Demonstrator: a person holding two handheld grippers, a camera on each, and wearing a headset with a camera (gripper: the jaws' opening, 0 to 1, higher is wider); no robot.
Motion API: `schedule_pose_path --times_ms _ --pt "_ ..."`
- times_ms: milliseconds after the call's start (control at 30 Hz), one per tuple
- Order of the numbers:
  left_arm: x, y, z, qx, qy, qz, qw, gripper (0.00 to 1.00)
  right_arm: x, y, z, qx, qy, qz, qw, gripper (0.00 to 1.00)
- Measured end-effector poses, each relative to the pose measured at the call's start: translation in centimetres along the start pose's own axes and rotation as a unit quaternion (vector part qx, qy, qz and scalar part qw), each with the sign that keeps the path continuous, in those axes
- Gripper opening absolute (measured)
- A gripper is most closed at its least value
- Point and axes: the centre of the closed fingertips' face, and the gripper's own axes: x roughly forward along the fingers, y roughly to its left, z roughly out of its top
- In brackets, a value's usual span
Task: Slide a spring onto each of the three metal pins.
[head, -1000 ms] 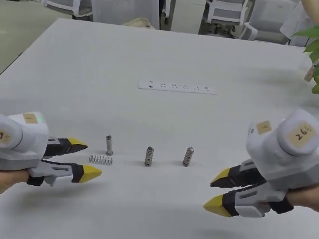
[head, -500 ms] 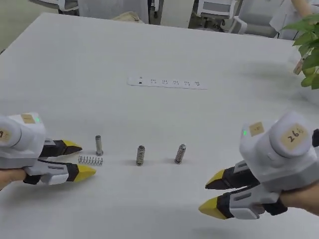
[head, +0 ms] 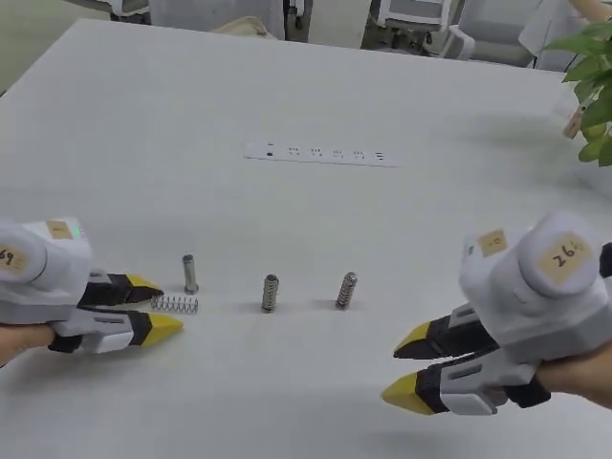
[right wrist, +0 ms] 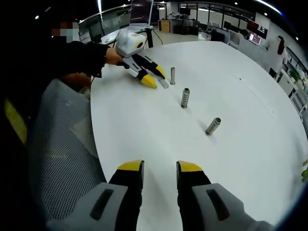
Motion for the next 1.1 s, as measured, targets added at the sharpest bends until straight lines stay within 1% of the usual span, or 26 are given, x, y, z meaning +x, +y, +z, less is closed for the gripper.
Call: schedule_pose_path --times_ms 167,367,533,600,633,800,933,1067,1100 --pt "-0.4 -0.4 -0.4 -0.003 -0.002 0.003 1.0000 0.23 0.2 0.2 0.2 -0.002 -0.002 0.003 1.0000 0.24" --pt "-0.6 -0.8 -0.5 0.003 -0.004 0.007 1.0000 0.19 0.4 0.3 0.2 -0.004 -0.002 0.007 1.0000 0.24" --pt "-0.4 -0.6 -0.4 0.012 -0.006 0.015 0.9998 0.11 0.3 0.2 0.1 -0.004 -0.003 0.007 1.0000 0.24" --pt "-0.4 -0.6 -0.4 0.024 -0.005 0.021 0.9995 0.07 0.3 0.2 0.1 -0.005 -0.003 0.007 1.0000 0.24" --pt "-0.4 -0.6 -0.4 0.024 -0.004 0.022 0.9995 0.05 0.3 0.2 0.1 -0.004 -0.003 0.007 1.0000 0.24" --pt "-0.4 -0.9 -0.4 0.031 -0.006 0.023 0.9992 0.03 0.3 0.2 0.2 -0.004 -0.004 0.008 1.0000 0.24" --pt "-0.5 -1.1 -0.4 0.043 -0.011 0.025 0.9987 0.03 0.4 0.2 0.3 -0.005 -0.006 0.008 0.9999 0.24" --pt "-0.8 -1.4 -0.6 0.044 -0.010 0.024 0.9987 0.03 0.4 0.2 0.4 -0.006 -0.006 0.009 0.9999 0.24" --pt "-1.0 -1.7 -0.7 0.043 -0.009 0.022 0.9988 0.03 0.3 0.2 0.5 -0.007 -0.007 0.009 0.9999 0.24"
